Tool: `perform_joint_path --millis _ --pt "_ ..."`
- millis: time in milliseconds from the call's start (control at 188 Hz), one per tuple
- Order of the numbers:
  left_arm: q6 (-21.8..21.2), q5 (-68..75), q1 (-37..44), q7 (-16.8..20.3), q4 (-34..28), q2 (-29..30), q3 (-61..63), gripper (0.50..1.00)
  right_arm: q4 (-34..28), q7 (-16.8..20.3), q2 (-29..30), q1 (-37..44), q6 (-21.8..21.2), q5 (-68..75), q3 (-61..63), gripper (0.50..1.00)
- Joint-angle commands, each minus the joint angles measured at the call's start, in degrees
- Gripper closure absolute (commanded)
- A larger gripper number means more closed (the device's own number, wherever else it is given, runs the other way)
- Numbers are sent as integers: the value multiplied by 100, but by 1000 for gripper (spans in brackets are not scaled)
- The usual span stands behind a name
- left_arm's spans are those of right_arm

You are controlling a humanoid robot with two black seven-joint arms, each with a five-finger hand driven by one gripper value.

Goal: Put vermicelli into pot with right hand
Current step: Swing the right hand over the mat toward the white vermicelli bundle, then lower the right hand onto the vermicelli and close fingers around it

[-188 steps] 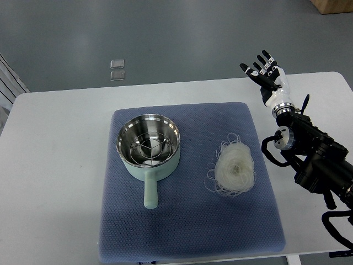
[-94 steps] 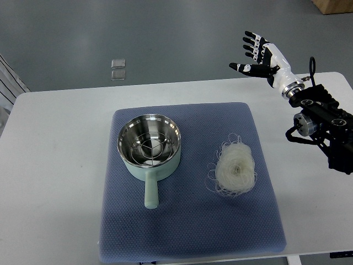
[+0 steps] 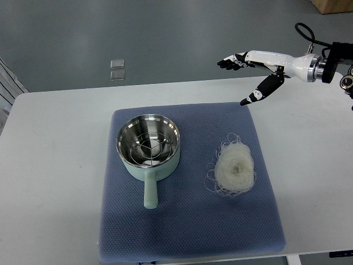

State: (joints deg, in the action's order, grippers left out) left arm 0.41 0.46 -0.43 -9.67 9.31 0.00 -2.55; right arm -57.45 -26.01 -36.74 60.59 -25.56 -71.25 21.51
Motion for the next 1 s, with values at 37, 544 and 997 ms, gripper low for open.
perform_joint_path --millis 37,544,997 --pt "-6 7 -1 0 0 0 0 500 -715 -9 -175 23 -424 -1250 -41 572" --pt "-6 7 -1 0 0 0 0 500 -1304 -18 -158 -56 -327 -2534 -621 572" --pt "3 7 -1 0 0 0 9 500 -1366 0 -105 -733 -20 -2842 -612 572"
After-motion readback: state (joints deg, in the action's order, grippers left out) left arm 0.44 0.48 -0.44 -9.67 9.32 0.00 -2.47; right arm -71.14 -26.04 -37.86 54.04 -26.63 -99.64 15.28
